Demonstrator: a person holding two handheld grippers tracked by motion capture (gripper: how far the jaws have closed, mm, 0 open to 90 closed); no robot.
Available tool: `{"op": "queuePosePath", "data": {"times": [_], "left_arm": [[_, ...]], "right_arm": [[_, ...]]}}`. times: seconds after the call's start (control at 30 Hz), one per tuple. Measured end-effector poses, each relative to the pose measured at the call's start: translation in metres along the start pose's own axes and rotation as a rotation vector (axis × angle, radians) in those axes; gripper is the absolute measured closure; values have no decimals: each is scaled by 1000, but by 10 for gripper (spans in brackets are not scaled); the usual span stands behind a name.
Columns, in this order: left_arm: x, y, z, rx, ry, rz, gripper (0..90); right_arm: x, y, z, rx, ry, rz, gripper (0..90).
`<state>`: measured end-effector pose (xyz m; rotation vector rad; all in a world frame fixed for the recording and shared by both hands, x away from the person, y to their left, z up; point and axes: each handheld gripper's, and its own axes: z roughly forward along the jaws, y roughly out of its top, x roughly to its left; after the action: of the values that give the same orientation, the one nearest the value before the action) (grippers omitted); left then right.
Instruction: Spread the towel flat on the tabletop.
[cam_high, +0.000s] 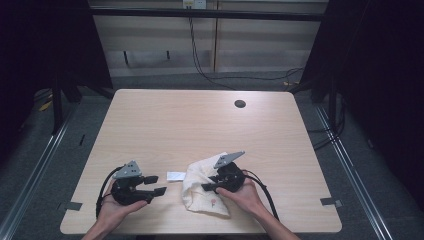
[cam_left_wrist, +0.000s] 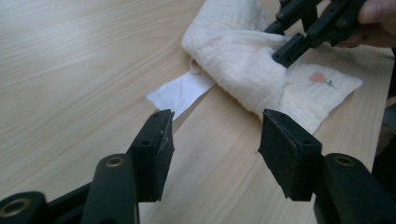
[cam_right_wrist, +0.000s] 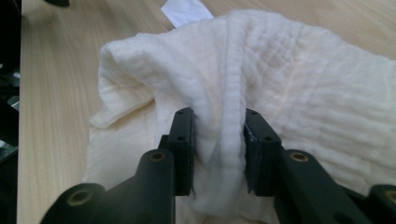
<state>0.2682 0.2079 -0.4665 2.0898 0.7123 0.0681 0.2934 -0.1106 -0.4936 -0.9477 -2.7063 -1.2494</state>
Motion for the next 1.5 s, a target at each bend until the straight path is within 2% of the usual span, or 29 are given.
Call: {"op": "queuePosePath", "data": {"times": [0.07,0.1,0.2,0.27,0.33,0.37,0.4,0.5,0.53,0.57,0.6,0.67,0.73,0.8,0.9,1.03,1.07,1.1,1.13,1.17,1.3,1.37,1.5], "left_arm": [[-7,6,3,-9,-1,29,409],[-9,10,5,-9,-12,35,404],[-15,23,14,-13,-27,62,405],[-18,33,21,-9,-38,74,417],[-21,40,27,-9,-67,93,488],[-22,45,30,-1,-116,116,578],[-24,48,34,7,-128,130,624],[-27,53,46,25,-155,136,682],[-27,53,46,25,-155,136,684],[-27,50,52,42,-154,141,684],[-26,47,54,49,-151,139,684],[-23,40,60,69,-145,121,680],[-19,35,65,97,-129,102,671],[-18,32,71,128,-101,129,672],[-15,30,74,135,-93,129,672],[-13,28,80,160,-72,153,667],[-11,28,80,175,-68,162,667],[-10,27,80,165,-66,160,672],[-11,27,78,153,-42,184,715],[-10,28,78,159,-52,197,761],[-7,27,77,171,-53,208,839],[-6,27,75,155,-51,190,848],[-3,27,73,163,-47,189,846]], "right_arm": [[-1,2,-5,-5,30,11,586],[-1,3,-9,-12,10,0,563],[-4,4,-25,-53,4,4,540],[-7,4,-38,-76,10,0,561],[-11,2,-50,-97,-6,4,591],[-14,0,-54,-103,-9,9,611],[-20,-2,-60,-114,-26,18,634],[-37,-8,-72,-120,-64,37,679],[-37,-8,-72,-120,-64,37,679],[-47,-13,-76,-116,-68,41,685],[-50,-15,-75,-110,-72,39,684],[-55,-18,-72,-91,-73,14,690],[-60,-20,-66,-94,-64,19,694],[-63,-21,-60,-80,-69,14,692],[-66,-24,-49,-45,-78,-3,665],[-71,-28,-48,-42,-81,5,646],[-73,-29,-48,-33,-95,4,649],[-75,-31,-49,-29,-99,4,658],[-76,-32,-49,-28,-105,5,666],[-78,-35,-51,-26,-107,3,674],[-76,-40,-55,-14,-95,-17,712],[-72,-43,-57,-12,-100,-23,743],[-60,-49,-59,2,-107,-53,868]]}}
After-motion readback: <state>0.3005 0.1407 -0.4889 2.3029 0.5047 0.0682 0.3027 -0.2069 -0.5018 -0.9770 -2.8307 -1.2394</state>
